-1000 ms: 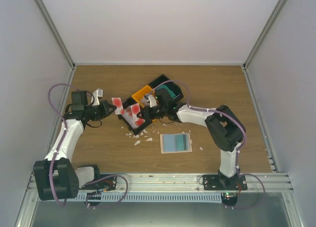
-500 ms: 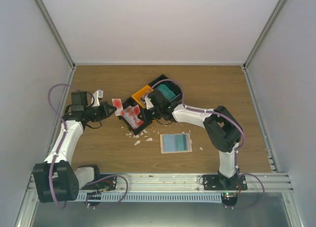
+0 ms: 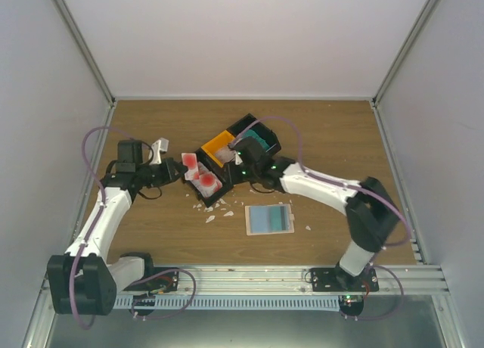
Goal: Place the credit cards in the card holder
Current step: Place the credit card in the storage box, then insert the credit card into the card holder.
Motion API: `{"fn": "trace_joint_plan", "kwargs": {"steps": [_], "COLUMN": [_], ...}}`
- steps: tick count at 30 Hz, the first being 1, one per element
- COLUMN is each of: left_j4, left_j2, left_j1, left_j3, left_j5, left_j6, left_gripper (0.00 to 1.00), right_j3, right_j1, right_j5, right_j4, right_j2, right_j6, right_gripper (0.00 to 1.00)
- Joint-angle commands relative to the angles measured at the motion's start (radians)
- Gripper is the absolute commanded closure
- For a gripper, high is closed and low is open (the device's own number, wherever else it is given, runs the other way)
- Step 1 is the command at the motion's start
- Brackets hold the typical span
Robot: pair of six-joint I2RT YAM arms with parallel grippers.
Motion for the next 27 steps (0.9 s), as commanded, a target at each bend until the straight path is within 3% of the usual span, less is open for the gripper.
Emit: {"fn": "trace_joint_plan", "kwargs": {"steps": [1,8,14,22,27], "left_j4": [0.086,0.337,0.597,0.788,0.897], "left_j2": [-0.040,-0.083,-0.049,0.170,0.322], "left_j1": [-0.095,-0.376,-0.619,-0.843,-0.926], "left_j3": [-0.011,-0.146,-0.263,-0.261,-0.230], "left_j5": [0.014,-0.077,-0.236,-0.343,-0.379], "left_j6": [-0.070,-0.301,-0.492,-0.596,-0.647], "left_gripper": [1.00,1.00,1.00,1.00,1.00], "right_j3": [-0.122,-0.341,-0.459,-0.584,-0.617], "right_j1": [0.003,-0.003,-0.004,-0.005,-0.005], "right_j5": [0.162,0.347,0.404,0.273,0.287], "right_j4": [-0.009,-0.171,-0.372,-0.331,-0.351], "right_j2": [-0.185,-0.414,-0.510,-0.530,-0.493], "right_j6": [0.046,0.162,0.275,0.289,0.307], "right_gripper": [0.61,0.49,0.46,0.43,0.46]}}
